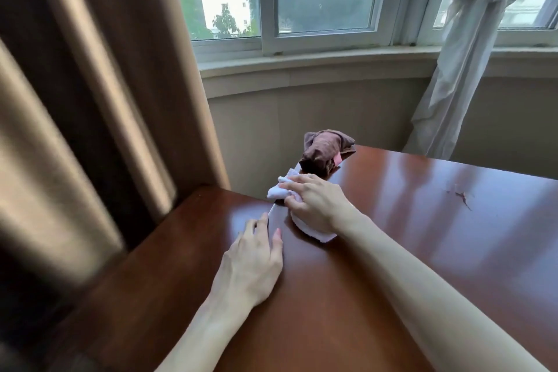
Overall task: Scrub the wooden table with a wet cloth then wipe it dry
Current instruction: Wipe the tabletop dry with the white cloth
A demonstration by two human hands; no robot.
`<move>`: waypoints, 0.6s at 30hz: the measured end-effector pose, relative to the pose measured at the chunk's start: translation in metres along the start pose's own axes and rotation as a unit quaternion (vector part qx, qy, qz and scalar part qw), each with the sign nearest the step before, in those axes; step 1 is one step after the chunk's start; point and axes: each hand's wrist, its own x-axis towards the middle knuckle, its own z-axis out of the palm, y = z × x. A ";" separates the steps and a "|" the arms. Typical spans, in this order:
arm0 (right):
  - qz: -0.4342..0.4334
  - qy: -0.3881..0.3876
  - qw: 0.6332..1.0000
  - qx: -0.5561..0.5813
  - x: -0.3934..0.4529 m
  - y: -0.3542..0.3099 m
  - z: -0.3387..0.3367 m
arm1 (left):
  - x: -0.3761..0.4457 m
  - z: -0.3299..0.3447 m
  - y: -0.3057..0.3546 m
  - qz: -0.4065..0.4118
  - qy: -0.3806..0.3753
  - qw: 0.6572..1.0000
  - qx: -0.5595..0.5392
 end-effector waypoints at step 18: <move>-0.150 0.034 0.988 -0.006 -0.152 -0.124 0.028 | -0.092 -0.051 -0.049 0.020 0.101 0.985 -0.140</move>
